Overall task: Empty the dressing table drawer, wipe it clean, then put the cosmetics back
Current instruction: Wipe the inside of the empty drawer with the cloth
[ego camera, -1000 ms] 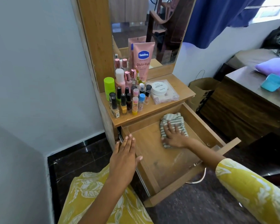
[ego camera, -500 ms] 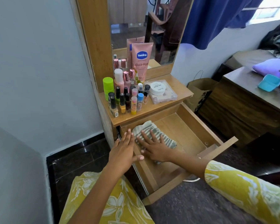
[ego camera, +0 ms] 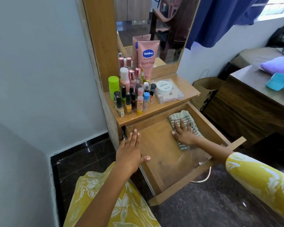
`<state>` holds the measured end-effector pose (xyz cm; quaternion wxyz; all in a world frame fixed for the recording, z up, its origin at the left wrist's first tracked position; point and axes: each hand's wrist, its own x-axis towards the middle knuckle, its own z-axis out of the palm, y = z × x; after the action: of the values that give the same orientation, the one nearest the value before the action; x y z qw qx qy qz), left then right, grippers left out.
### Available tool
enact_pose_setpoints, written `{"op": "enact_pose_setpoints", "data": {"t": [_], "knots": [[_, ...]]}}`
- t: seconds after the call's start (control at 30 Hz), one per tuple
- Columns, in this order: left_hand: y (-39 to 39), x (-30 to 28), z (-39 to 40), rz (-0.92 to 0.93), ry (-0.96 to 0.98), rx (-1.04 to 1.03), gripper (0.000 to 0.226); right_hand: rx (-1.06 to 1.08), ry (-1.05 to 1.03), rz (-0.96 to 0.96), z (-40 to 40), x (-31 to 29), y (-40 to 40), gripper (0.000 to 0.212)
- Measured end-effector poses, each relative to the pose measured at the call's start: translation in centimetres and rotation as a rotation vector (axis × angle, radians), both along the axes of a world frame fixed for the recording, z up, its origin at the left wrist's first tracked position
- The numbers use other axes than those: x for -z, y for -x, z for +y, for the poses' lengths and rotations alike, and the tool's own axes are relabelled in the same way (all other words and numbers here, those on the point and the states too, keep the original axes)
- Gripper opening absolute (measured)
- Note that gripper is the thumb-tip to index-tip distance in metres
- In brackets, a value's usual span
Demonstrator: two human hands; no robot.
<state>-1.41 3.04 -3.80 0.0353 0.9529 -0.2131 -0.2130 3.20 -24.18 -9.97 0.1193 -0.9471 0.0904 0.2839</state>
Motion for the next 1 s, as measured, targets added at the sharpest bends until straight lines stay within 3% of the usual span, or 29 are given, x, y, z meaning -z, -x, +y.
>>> {"op": "enact_pose_setpoints", "data": {"t": [0.1, 0.3, 0.5, 0.73, 1.0], "knots": [[-0.1, 0.1, 0.1, 0.002, 0.003, 0.010, 0.091, -0.062, 0.022, 0.042, 4.4, -0.2, 2.5, 0.076], [0.0, 0.1, 0.1, -0.006, -0.009, 0.019, 0.091, -0.438, -0.034, -0.028, 8.9, -0.7, 4.2, 0.076], [0.0, 0.0, 0.1, -0.005, -0.007, 0.017, 0.090, -0.162, 0.014, -0.137, 5.5, 0.1, 0.7, 0.074], [0.0, 0.2, 0.0, -0.006, -0.024, 0.017, 0.090, 0.015, 0.038, -0.170, 1.6, -0.4, -0.7, 0.083], [0.0, 0.2, 0.0, -0.012, -0.030, 0.020, 0.090, 0.052, 0.053, -0.211, 0.8, -1.4, -0.8, 0.097]]}}
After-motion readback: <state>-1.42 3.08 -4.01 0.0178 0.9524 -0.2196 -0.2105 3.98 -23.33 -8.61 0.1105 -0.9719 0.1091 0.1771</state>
